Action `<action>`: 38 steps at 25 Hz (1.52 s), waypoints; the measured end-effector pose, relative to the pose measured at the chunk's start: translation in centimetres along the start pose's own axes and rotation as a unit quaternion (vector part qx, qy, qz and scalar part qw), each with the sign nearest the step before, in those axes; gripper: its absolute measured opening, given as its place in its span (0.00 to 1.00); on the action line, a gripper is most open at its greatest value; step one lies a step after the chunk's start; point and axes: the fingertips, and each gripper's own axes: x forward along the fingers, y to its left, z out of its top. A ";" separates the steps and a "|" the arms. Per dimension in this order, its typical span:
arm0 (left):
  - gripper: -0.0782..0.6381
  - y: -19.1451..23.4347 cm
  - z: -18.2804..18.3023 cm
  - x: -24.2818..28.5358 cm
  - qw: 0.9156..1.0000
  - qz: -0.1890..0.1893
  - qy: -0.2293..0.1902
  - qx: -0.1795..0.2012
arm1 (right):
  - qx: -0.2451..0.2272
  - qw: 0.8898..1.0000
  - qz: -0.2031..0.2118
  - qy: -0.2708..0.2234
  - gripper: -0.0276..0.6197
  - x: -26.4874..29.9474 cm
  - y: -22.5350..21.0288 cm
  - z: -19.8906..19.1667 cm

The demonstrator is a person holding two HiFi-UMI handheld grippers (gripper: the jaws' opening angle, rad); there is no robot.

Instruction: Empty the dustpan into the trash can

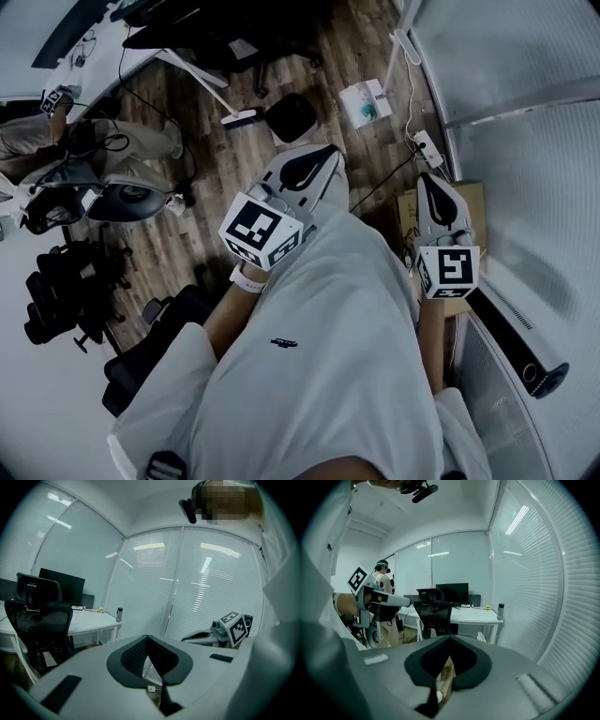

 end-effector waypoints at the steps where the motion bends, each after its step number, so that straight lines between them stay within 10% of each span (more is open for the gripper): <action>1: 0.12 -0.3 -0.1 0.5 1.000 -0.001 -0.001 0.004 | 0.000 1.000 -0.005 -0.002 0.06 -0.1 -0.6 -0.3; 19: 0.12 20.7 7.7 9.4 0.999 0.005 -0.023 -0.026 | -0.017 0.999 -0.023 0.030 0.06 19.4 -6.6 8.7; 38: 0.12 23.8 6.9 11.6 0.999 0.006 -0.005 -0.045 | 0.005 0.998 -0.037 0.042 0.06 23.9 -10.0 10.3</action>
